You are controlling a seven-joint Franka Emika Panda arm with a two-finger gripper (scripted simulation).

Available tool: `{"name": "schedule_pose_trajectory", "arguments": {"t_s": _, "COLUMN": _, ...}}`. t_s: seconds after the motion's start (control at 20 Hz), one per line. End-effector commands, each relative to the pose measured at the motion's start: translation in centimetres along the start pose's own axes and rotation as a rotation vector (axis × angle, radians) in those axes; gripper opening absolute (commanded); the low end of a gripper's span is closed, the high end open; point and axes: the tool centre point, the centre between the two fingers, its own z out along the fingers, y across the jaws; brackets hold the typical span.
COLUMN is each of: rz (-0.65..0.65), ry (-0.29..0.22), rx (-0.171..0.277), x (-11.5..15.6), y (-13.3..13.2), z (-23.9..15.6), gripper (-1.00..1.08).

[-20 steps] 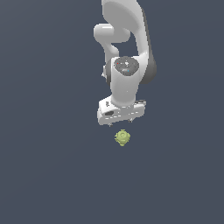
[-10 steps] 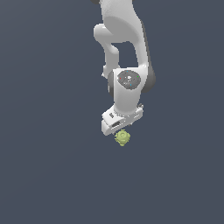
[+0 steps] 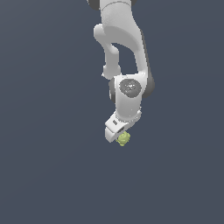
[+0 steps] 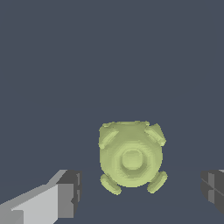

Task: Pick up the object and move it to a goal position.

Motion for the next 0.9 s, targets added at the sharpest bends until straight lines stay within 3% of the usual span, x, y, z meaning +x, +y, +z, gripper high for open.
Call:
{"name": "schedule_pose_trajectory", "arguments": {"t_s": 0.0, "rz": -0.028, "ry": 0.001, "rx": 0.000, "x": 0.1, "y": 0.0, "z": 0.3, "gripper": 1.00}}
{"name": "schedule_pose_trajectory", "arguments": {"t_s": 0.45, "rz": -0.042, "ry": 0.001, "rx": 0.001, "x": 0.2, "y": -0.1, "z": 0.9, "gripper": 1.00}}
{"name": "schedule_pose_trajectory", "arguments": {"t_s": 0.85, "rz": -0.046, "ry": 0.001, "rx": 0.001, "x": 0.1, "y": -0.2, "z": 4.6, "gripper": 1.00}}
